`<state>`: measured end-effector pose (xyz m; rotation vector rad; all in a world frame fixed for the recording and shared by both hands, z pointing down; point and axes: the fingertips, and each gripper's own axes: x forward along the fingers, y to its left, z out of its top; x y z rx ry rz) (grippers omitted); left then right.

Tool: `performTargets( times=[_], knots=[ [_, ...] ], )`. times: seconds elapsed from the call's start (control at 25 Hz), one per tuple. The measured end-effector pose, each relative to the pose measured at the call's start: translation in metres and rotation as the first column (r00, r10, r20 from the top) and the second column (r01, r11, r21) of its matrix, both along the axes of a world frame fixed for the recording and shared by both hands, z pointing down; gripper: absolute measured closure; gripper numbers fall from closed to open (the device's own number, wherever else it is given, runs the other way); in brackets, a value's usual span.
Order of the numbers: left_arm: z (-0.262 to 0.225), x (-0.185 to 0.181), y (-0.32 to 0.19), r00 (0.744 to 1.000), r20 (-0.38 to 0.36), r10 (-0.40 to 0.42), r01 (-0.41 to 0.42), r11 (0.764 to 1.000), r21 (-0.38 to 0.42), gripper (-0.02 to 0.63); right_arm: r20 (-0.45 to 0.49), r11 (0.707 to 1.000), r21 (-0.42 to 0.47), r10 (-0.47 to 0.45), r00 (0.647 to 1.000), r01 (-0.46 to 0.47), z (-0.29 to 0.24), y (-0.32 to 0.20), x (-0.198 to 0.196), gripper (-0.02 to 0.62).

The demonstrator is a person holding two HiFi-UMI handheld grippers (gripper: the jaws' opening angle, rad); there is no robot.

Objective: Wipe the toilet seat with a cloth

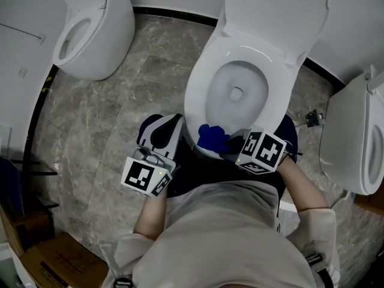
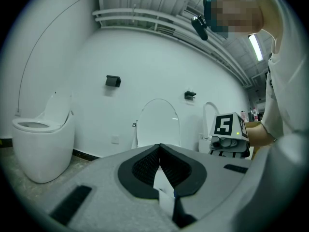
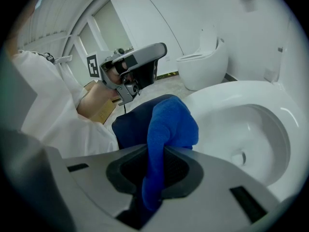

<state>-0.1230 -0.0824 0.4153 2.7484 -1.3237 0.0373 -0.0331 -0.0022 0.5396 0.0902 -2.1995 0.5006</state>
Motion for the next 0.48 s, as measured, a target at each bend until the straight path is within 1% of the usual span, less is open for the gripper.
performTargets(
  times=[0.48],
  knots=[
    [-0.002,0.014,-0.005,0.999,0.006,0.037,-0.037,0.999,-0.005,0.598,-0.008,0.999,-0.017,0.045,0.999,-0.045,0.002,-0.005,0.025,0.545]
  ],
)
